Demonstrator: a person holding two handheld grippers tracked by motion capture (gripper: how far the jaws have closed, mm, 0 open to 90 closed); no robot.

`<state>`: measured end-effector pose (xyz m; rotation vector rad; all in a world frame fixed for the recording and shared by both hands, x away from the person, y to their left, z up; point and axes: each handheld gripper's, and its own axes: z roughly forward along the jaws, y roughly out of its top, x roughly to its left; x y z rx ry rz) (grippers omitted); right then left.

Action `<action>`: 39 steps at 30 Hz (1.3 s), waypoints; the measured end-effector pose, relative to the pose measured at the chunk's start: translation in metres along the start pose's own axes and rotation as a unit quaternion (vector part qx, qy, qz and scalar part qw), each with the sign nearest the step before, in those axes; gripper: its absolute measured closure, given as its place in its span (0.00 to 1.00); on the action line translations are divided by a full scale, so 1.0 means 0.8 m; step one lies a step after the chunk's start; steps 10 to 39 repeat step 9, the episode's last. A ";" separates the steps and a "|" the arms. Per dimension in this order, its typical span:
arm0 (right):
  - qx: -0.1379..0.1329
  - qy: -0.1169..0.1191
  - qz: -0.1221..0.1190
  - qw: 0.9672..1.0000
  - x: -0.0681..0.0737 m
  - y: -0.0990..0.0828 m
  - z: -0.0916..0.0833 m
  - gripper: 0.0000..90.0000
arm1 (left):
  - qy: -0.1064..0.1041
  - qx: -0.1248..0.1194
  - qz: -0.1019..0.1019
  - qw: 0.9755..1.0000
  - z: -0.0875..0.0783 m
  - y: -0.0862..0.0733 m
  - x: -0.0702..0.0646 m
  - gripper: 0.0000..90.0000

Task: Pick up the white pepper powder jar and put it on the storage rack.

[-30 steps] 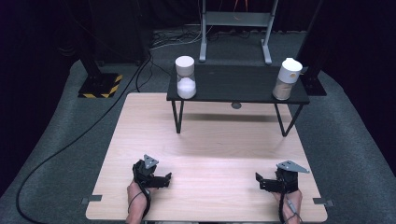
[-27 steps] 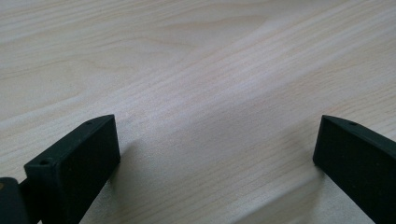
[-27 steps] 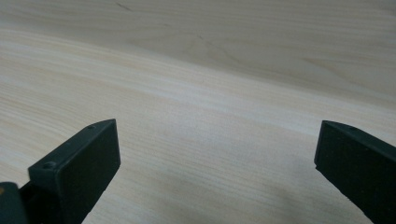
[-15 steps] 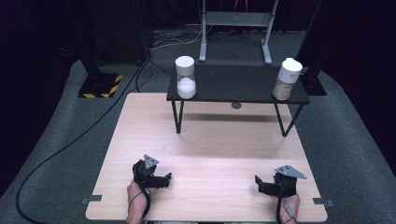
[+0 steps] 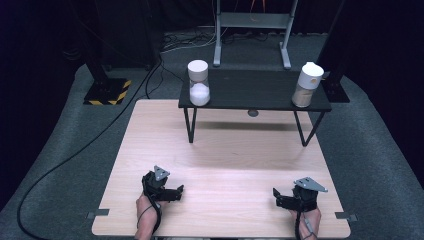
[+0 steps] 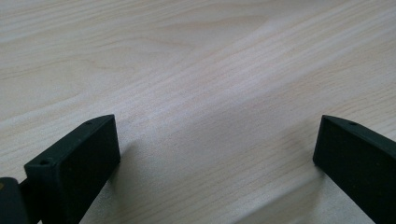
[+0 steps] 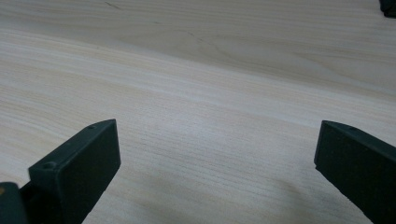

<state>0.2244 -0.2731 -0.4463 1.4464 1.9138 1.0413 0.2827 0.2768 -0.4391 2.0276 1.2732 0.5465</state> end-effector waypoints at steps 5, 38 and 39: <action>0.000 0.001 -0.001 1.000 0.000 0.000 0.000 0.00 | 0.000 0.000 0.000 1.000 0.000 0.000 0.000 0.00; 0.001 0.000 -0.003 1.000 0.001 0.000 0.000 0.00 | 0.000 0.000 0.000 1.000 0.000 0.000 0.000 0.00; 0.001 0.000 -0.003 1.000 0.001 0.000 0.000 0.00 | 0.000 0.000 0.000 1.000 0.000 0.000 0.000 0.00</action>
